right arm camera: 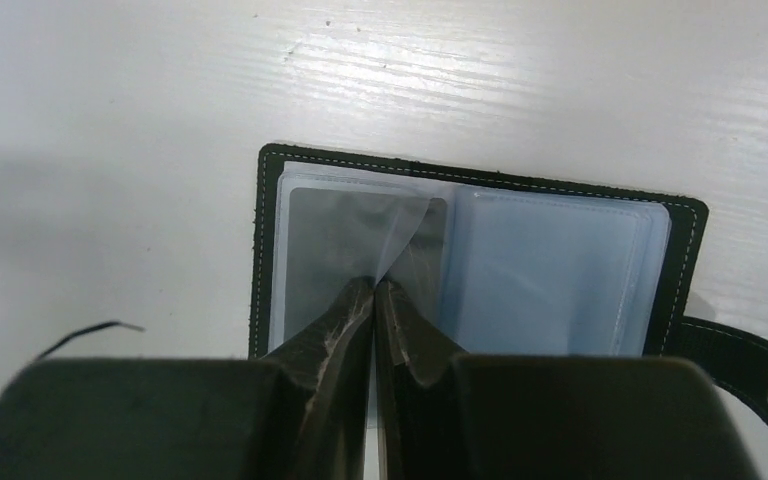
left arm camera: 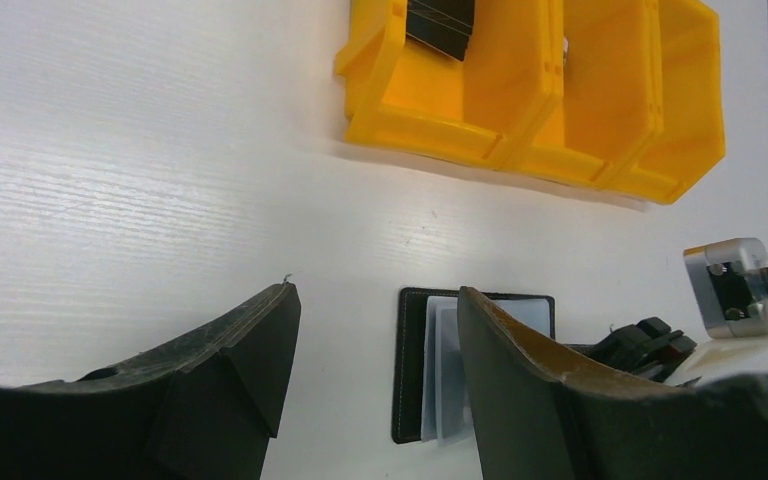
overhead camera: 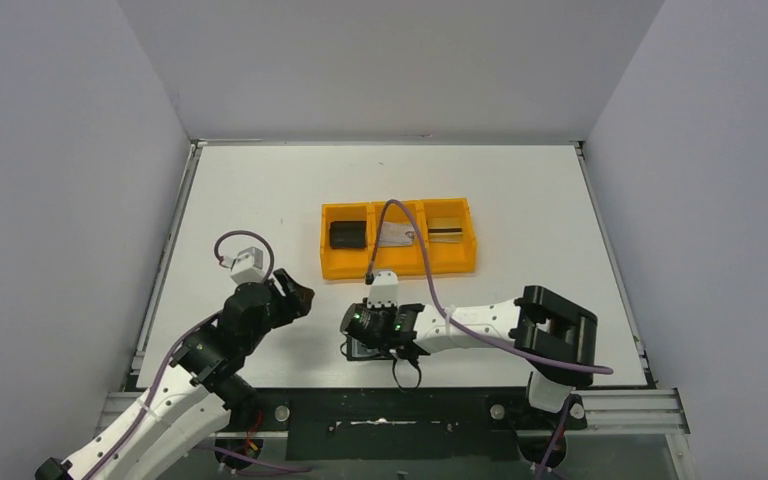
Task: Take the credit cards out of the card holder
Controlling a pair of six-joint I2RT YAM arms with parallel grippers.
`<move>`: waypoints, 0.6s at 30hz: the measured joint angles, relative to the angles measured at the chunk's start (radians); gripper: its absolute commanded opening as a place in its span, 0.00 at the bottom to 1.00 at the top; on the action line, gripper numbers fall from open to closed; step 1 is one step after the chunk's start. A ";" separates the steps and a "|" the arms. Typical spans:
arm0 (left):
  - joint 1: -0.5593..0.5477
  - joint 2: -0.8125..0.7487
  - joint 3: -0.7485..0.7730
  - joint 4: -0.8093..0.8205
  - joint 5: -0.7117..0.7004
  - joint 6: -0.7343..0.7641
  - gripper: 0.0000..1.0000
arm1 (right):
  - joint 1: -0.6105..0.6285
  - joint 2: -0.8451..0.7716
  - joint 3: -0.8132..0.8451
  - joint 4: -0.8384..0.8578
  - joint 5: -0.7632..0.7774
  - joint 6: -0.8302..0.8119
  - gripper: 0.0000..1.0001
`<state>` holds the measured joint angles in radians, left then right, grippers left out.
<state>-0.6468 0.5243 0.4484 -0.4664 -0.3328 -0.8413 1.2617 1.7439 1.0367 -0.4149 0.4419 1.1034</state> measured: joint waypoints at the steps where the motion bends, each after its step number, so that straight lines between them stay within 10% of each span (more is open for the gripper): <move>1: 0.000 0.007 0.000 0.003 0.005 0.001 0.58 | -0.003 -0.025 -0.028 0.029 -0.014 -0.007 0.06; 18: 0.000 0.135 -0.084 0.261 0.316 0.014 0.59 | -0.102 -0.151 -0.299 0.416 -0.214 -0.006 0.04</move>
<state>-0.6468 0.6594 0.3641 -0.2058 -0.0166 -0.8272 1.1595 1.5929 0.7376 0.0010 0.2276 1.0969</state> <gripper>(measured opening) 0.589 0.052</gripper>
